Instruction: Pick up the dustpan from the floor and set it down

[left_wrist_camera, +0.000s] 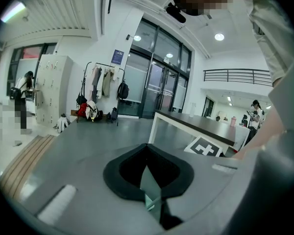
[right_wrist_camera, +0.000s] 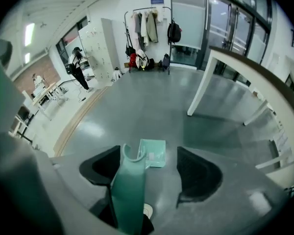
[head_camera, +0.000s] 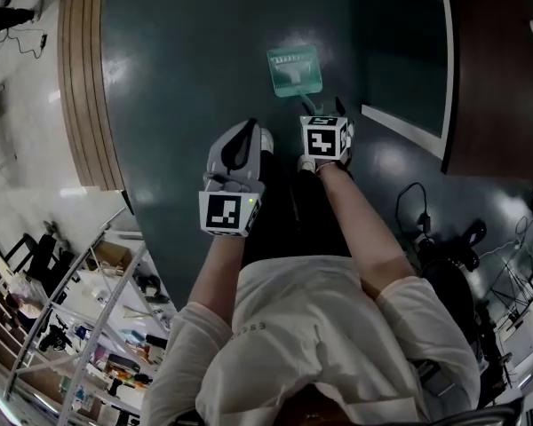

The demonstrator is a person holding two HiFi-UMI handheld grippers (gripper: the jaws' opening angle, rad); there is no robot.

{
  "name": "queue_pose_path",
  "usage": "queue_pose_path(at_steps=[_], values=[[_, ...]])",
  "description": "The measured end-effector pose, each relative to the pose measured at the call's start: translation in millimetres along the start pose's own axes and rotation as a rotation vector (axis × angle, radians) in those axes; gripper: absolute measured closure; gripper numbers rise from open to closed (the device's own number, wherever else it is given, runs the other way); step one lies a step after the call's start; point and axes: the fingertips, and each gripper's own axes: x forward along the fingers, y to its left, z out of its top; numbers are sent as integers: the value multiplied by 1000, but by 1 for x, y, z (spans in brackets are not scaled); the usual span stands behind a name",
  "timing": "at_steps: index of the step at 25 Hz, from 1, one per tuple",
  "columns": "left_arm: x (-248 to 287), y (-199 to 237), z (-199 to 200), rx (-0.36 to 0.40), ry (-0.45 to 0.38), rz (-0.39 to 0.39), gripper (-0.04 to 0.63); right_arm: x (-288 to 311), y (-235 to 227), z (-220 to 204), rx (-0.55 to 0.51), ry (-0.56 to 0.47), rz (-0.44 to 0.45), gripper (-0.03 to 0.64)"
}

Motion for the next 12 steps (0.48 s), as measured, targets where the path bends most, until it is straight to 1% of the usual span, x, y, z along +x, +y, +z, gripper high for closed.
queue_pose_path(at_steps=[1, 4, 6, 9, 12], values=[[-1, -2, 2, -15, -2, 1, 581, -5, 3, 3, -13, -18, 5, 273], [-3, -8, 3, -33, -14, -5, 581, -21, 9, 9, 18, -62, 54, 267], [-4, -13, 7, -39, -26, -11, 581, -36, 10, 18, 5, -119, 81, 267], [-11, -19, 20, -32, -44, -14, 581, -78, 12, 43, -46, -256, 115, 267], [-24, -25, 40, -34, -61, 16, 581, -137, 10, 73, -46, -414, 168, 275]])
